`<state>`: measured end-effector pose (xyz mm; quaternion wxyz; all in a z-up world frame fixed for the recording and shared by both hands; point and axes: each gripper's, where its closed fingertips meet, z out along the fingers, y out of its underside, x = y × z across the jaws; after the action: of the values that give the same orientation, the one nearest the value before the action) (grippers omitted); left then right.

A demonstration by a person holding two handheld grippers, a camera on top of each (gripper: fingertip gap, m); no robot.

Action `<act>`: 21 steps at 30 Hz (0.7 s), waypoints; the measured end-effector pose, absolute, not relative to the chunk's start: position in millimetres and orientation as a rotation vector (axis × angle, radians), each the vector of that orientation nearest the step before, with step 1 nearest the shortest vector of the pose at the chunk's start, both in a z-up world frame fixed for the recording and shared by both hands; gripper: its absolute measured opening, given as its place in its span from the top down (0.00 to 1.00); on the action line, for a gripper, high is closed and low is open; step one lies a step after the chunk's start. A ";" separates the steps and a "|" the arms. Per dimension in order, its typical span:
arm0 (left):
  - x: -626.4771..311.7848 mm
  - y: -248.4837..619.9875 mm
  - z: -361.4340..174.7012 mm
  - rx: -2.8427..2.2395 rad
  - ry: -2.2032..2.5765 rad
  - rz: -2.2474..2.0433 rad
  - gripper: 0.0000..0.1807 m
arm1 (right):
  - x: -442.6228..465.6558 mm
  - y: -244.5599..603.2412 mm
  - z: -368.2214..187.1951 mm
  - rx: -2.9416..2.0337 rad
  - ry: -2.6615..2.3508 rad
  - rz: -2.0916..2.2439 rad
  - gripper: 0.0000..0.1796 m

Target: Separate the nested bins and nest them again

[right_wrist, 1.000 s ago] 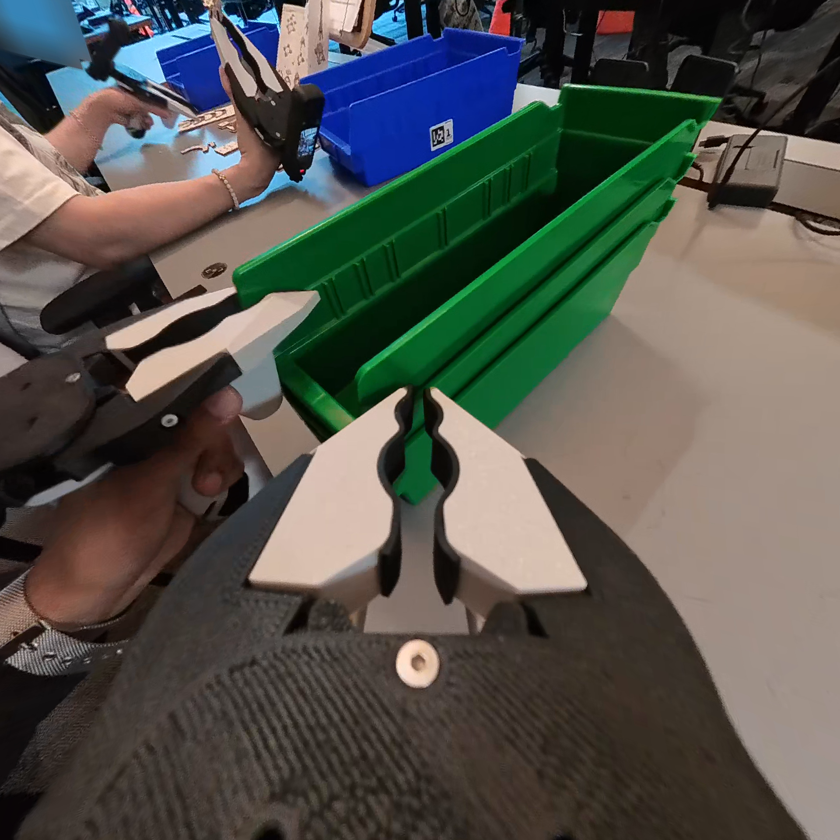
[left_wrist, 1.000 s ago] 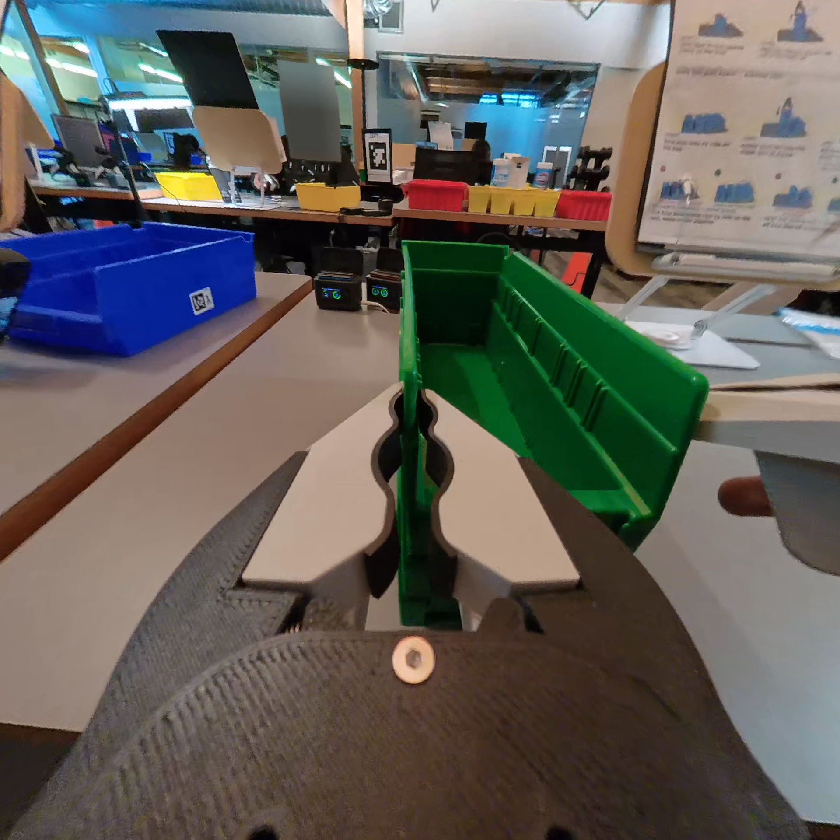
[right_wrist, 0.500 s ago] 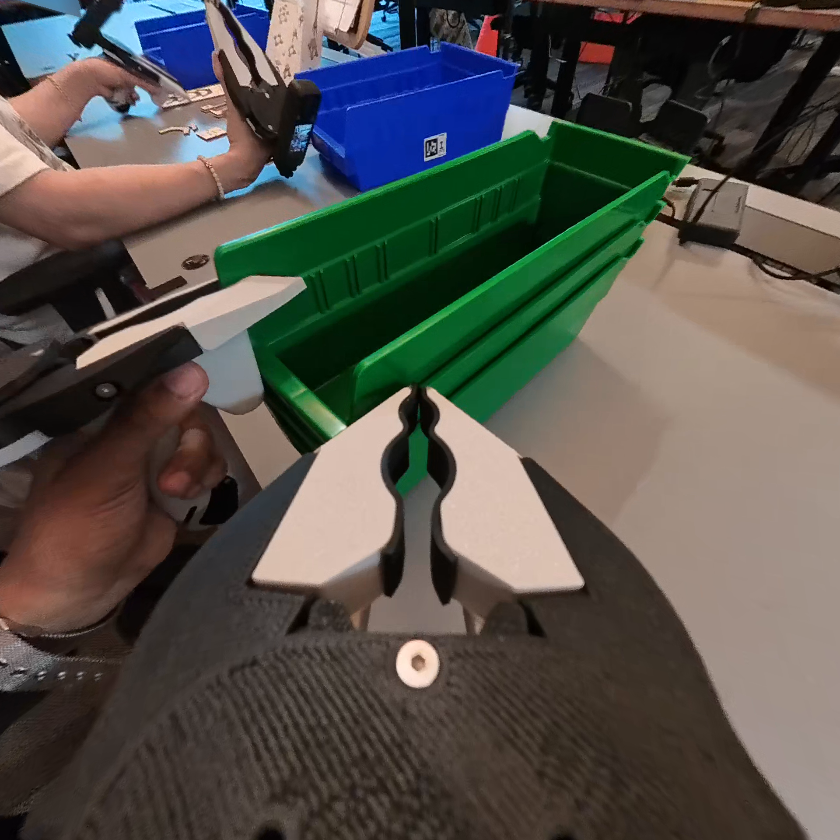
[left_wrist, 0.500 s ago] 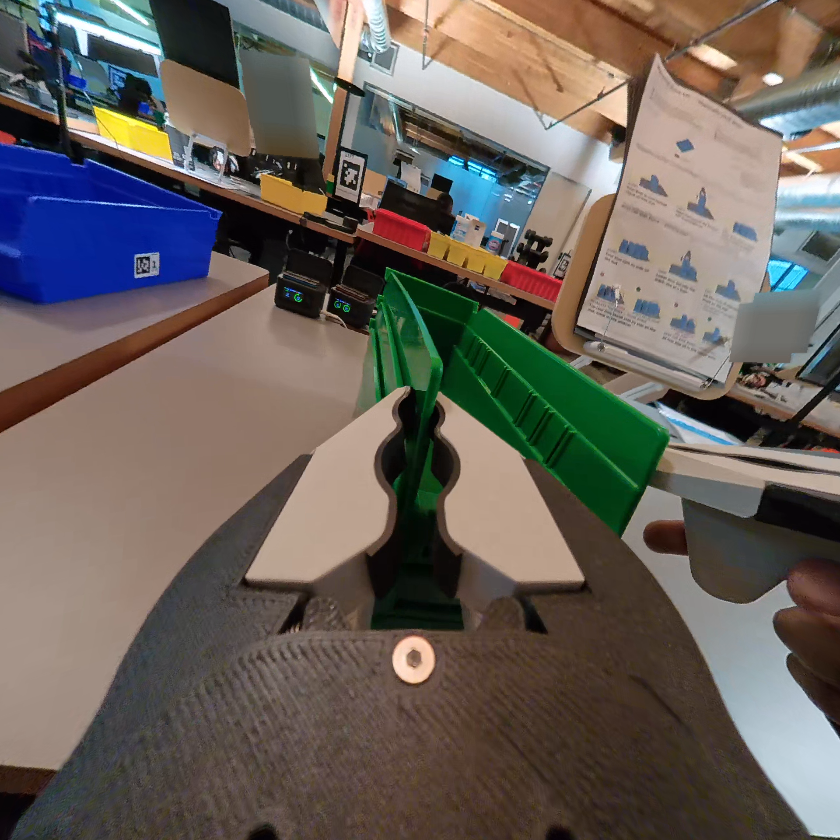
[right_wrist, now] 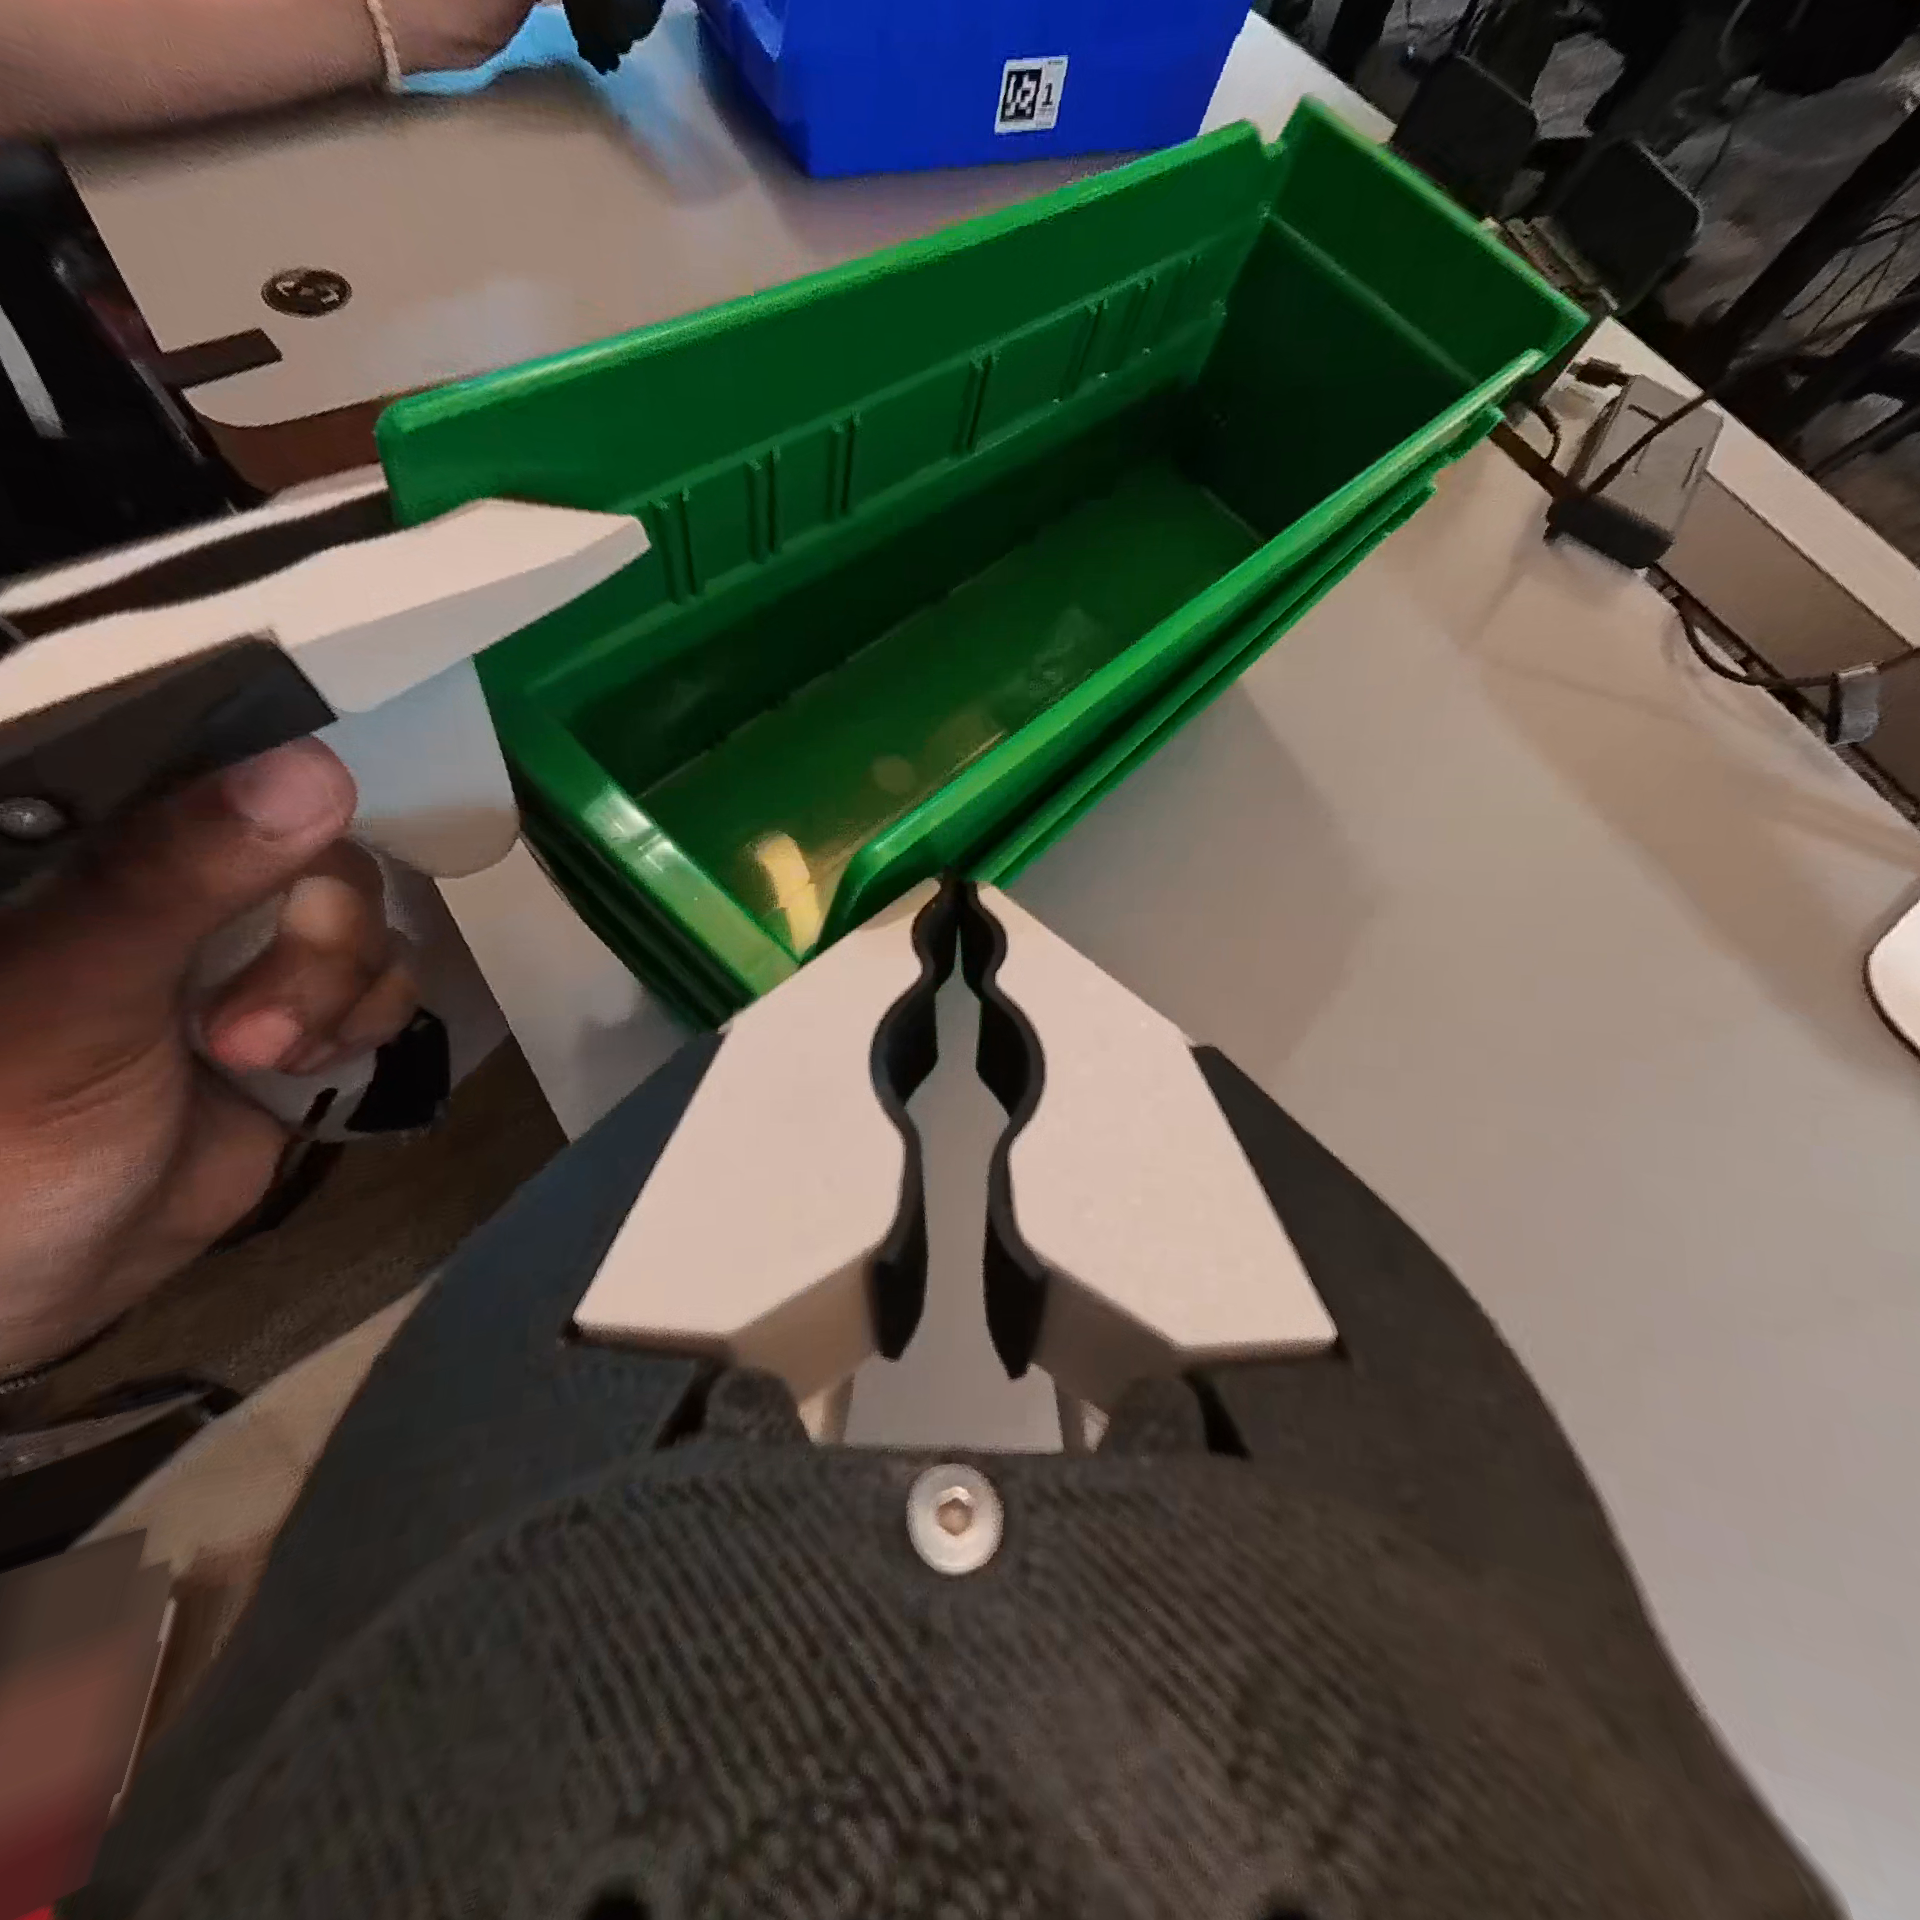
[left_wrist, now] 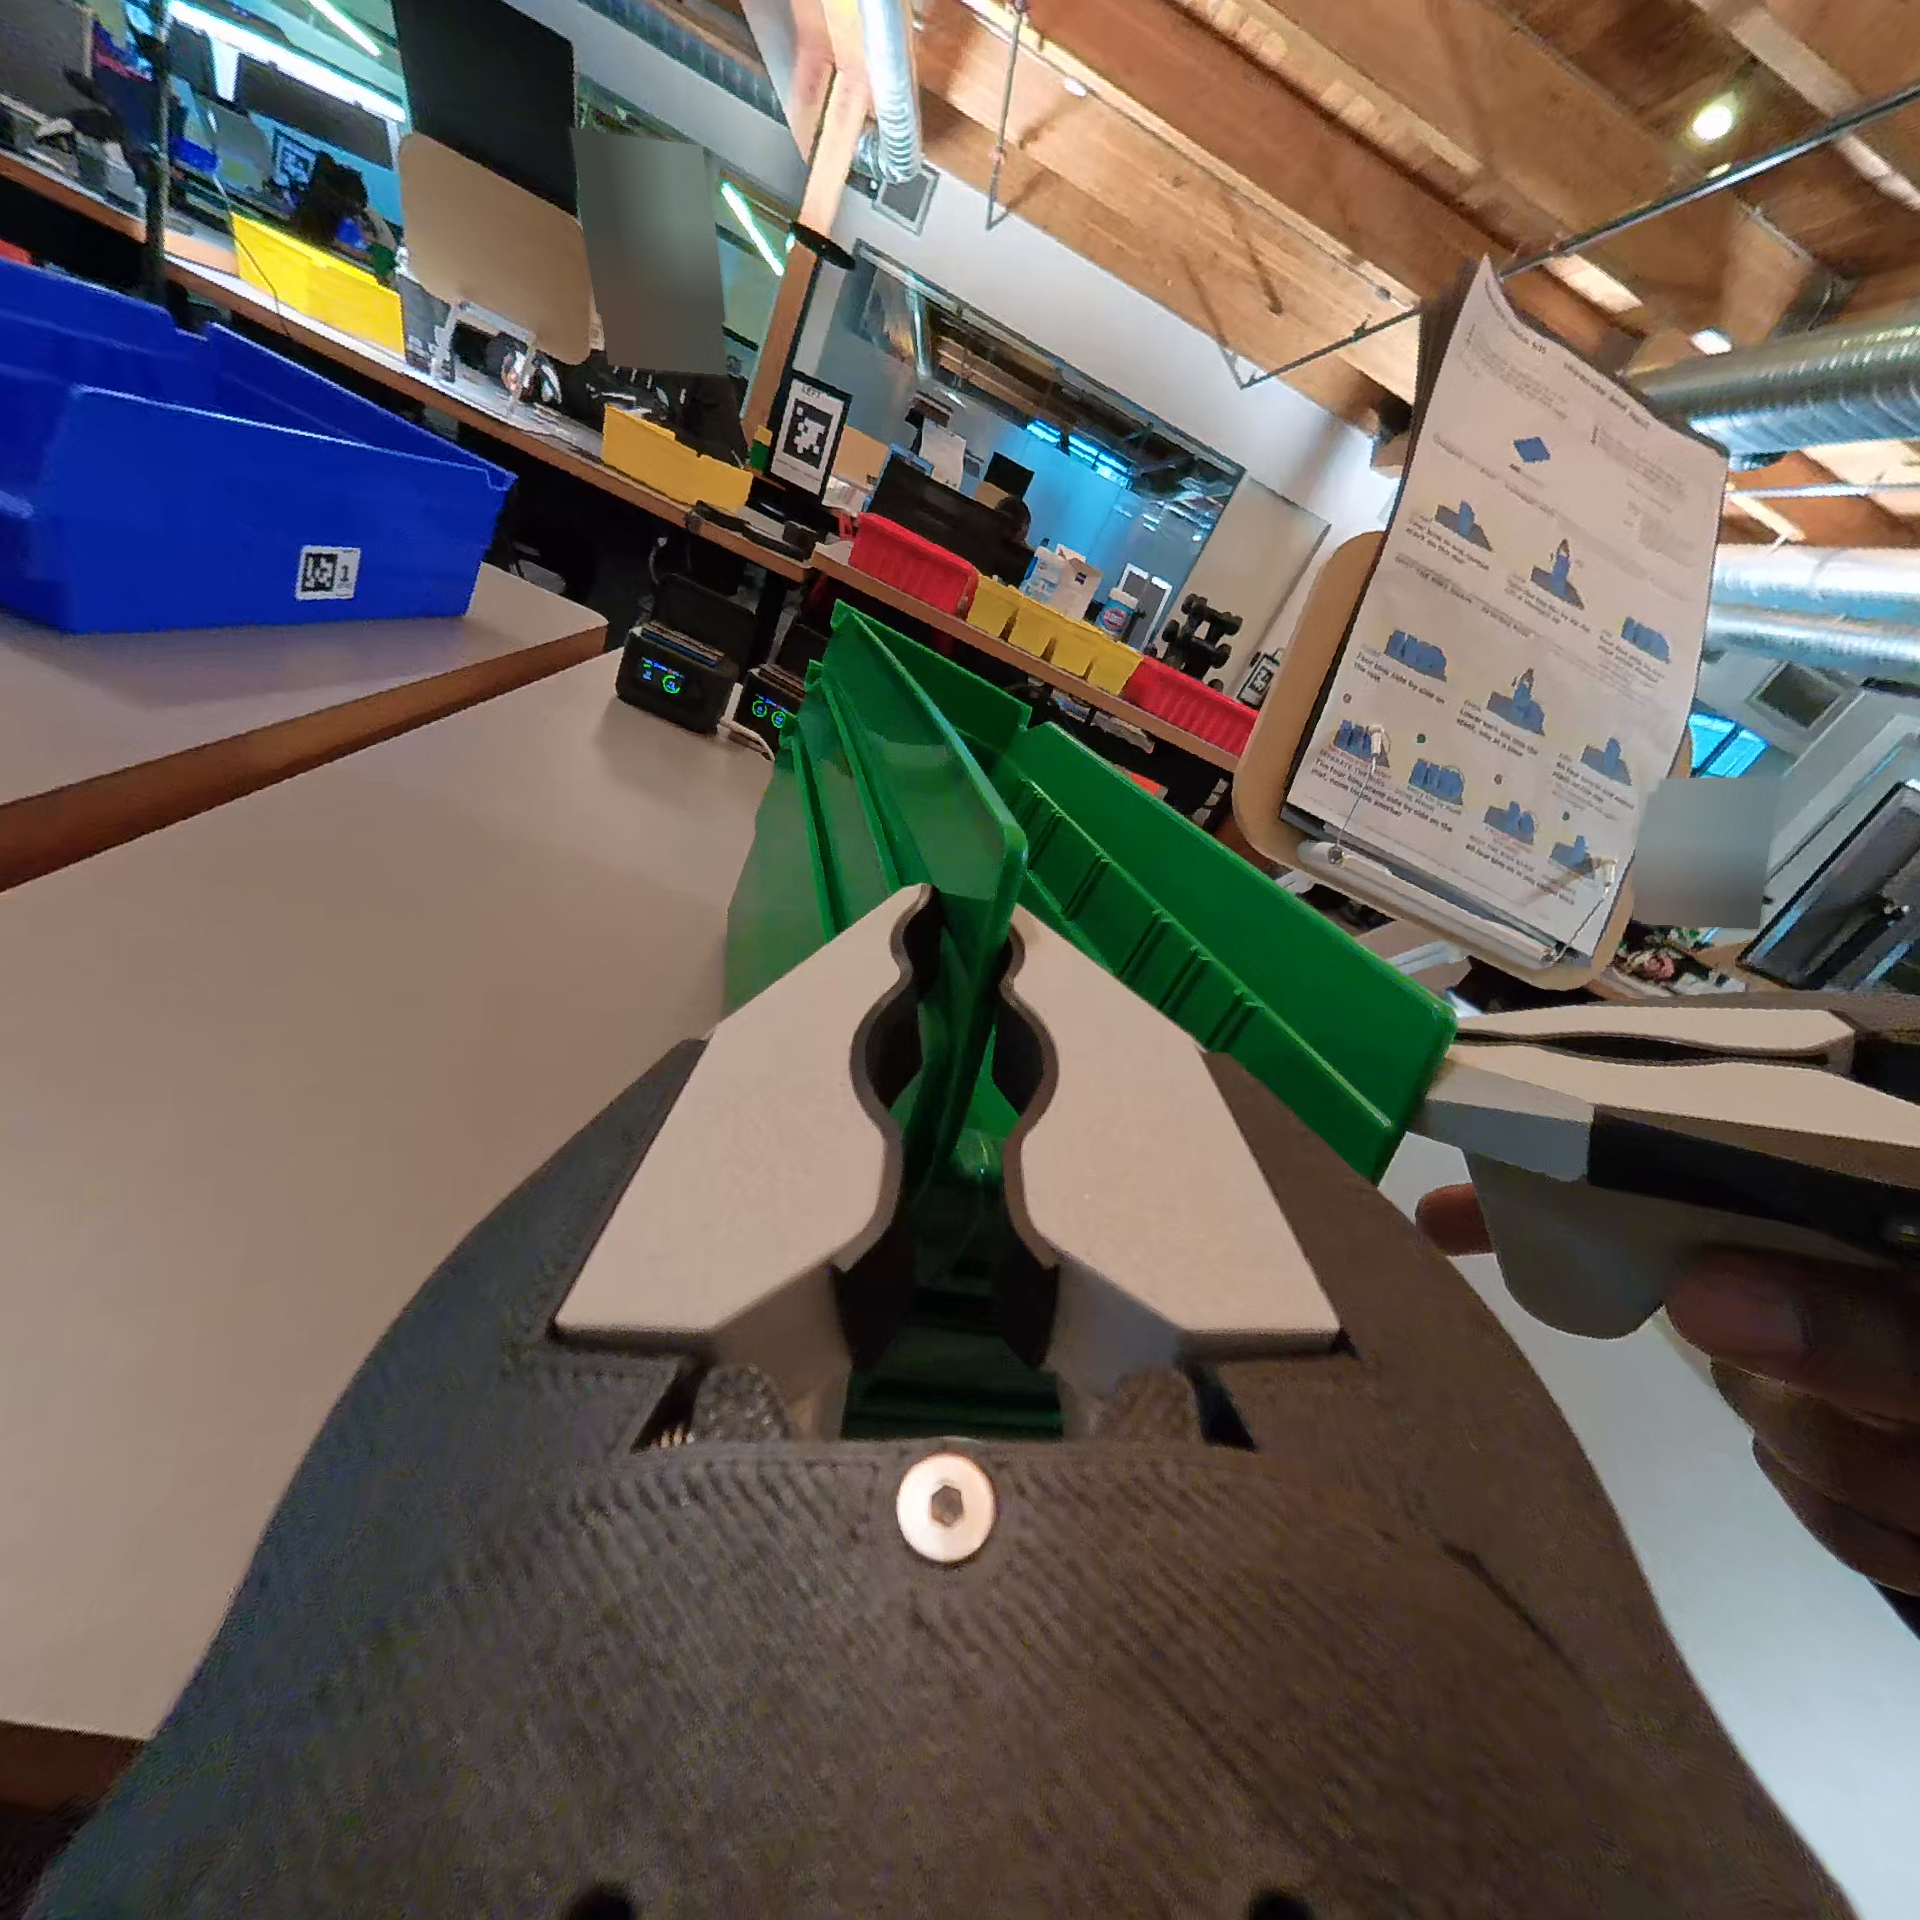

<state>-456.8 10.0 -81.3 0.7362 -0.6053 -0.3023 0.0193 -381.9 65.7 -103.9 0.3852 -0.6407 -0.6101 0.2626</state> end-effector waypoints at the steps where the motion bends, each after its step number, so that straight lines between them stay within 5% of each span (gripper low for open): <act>1: -457.0 9.9 -81.6 -1.327 -0.663 0.037 1.00 | -382.0 65.5 -104.8 -1.626 -1.578 0.643 1.00; 14: -458.8 9.2 -73.1 -1.392 -0.516 0.359 1.00 | -381.8 56.6 -112.6 -1.632 -1.732 0.596 1.00; 21: -472.7 0.3 -80.0 -1.359 -0.644 0.254 1.00 | -384.1 48.0 -69.6 -1.574 -1.442 1.005 0.93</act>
<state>-472.7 0.3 -80.0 0.7230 -0.6156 -0.2916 0.1151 -384.1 48.0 -69.6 0.3811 -0.6169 -0.5651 0.3936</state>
